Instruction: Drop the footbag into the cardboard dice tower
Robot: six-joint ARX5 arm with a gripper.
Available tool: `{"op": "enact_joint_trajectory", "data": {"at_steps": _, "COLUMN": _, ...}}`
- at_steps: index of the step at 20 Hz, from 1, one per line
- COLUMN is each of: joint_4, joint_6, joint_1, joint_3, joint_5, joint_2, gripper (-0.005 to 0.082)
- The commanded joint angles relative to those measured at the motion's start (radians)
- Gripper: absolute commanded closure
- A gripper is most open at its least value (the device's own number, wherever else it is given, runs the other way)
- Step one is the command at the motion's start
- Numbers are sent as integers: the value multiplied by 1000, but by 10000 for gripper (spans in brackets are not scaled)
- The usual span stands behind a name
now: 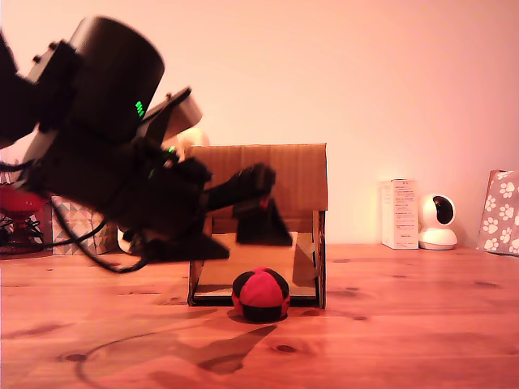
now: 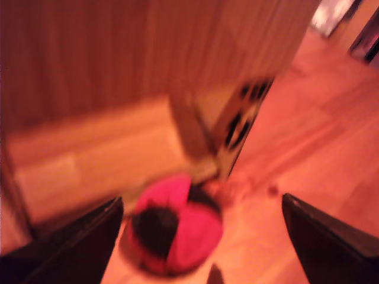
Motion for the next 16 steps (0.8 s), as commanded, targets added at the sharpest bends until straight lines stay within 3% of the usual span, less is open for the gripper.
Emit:
{"op": "enact_joint_trajectory", "data": {"at_steps": 1, "joint_4": 7, "joint_6": -4, "joint_1": -3, "joint_3": -3, "joint_5": -4, "joint_2": 34, "gripper": -11}}
{"op": "enact_joint_trajectory", "data": {"at_steps": 12, "joint_4": -21, "joint_6": -3, "joint_1": -5, "joint_3": 113, "joint_5": -3, "joint_2": 214, "gripper": 13}}
{"op": "enact_joint_trajectory", "data": {"at_steps": 13, "joint_4": -42, "joint_6": -3, "joint_1": -5, "joint_3": 118, "joint_5": -3, "joint_2": 215, "gripper": 83}}
{"op": "enact_joint_trajectory", "data": {"at_steps": 14, "joint_4": -60, "joint_6": -3, "joint_1": -5, "joint_3": 121, "joint_5": -3, "joint_2": 215, "gripper": 209}}
{"op": "enact_joint_trajectory", "data": {"at_steps": 16, "joint_4": -64, "joint_6": -3, "joint_1": -5, "joint_3": 121, "joint_5": -3, "joint_2": 215, "gripper": 515}}
